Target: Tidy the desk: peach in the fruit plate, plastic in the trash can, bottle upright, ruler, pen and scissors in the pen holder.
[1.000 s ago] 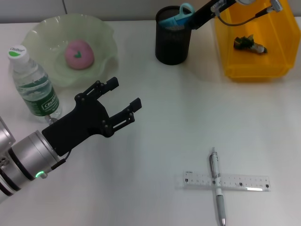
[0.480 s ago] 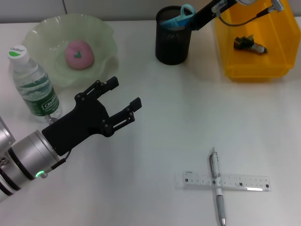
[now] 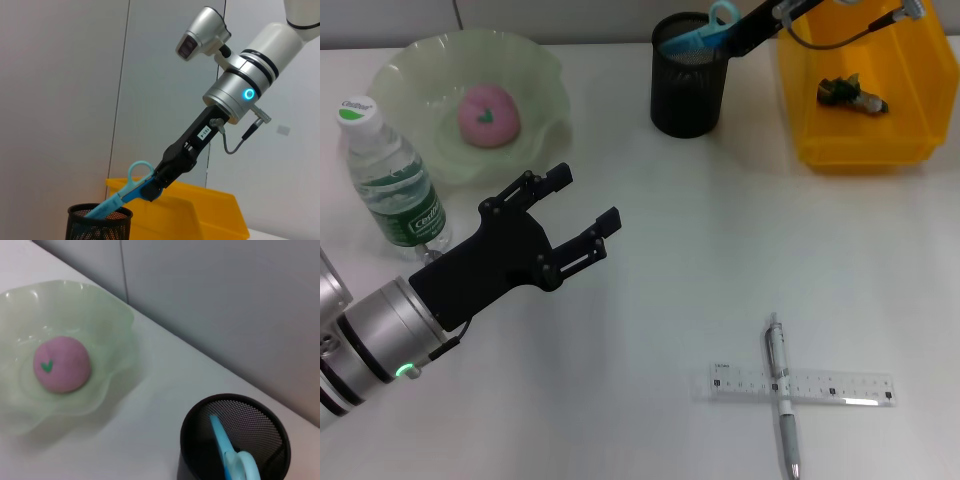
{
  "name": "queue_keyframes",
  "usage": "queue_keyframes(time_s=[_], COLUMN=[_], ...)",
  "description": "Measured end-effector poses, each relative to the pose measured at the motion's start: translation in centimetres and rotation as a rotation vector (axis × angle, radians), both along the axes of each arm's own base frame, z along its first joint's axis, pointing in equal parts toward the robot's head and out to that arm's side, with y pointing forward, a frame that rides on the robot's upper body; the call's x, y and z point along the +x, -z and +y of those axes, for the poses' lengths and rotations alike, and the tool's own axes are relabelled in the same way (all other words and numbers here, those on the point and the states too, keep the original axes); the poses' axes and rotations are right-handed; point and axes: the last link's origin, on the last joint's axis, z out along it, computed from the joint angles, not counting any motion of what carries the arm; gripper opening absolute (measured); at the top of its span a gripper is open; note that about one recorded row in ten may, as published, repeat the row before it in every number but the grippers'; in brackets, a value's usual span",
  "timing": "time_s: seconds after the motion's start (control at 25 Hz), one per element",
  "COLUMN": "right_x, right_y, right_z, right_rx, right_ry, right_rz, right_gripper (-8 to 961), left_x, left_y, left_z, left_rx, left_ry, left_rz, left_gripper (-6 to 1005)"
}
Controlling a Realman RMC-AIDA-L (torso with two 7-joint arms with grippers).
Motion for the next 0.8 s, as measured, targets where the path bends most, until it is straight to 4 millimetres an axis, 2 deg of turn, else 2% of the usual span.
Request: queue_keyframes(time_s=[0.32, 0.72, 0.8], right_x=[0.21, 0.06, 0.13], right_y=[-0.34, -0.61, -0.61], right_z=[0.04, -0.16, -0.18], right_rx=[0.016, 0.044, 0.043], right_ry=[0.015, -0.001, 0.000], right_rz=[0.001, 0.020, 0.020], right_gripper=[134, 557, 562], left_x=[-0.01, -0.06, -0.06], left_y=[-0.01, -0.10, -0.10], left_z=[0.00, 0.06, 0.06], left_rx=[0.000, 0.002, 0.002], left_ry=[0.000, 0.001, 0.001], left_rz=[0.000, 0.003, 0.003], left_gripper=[811, 811, 811])
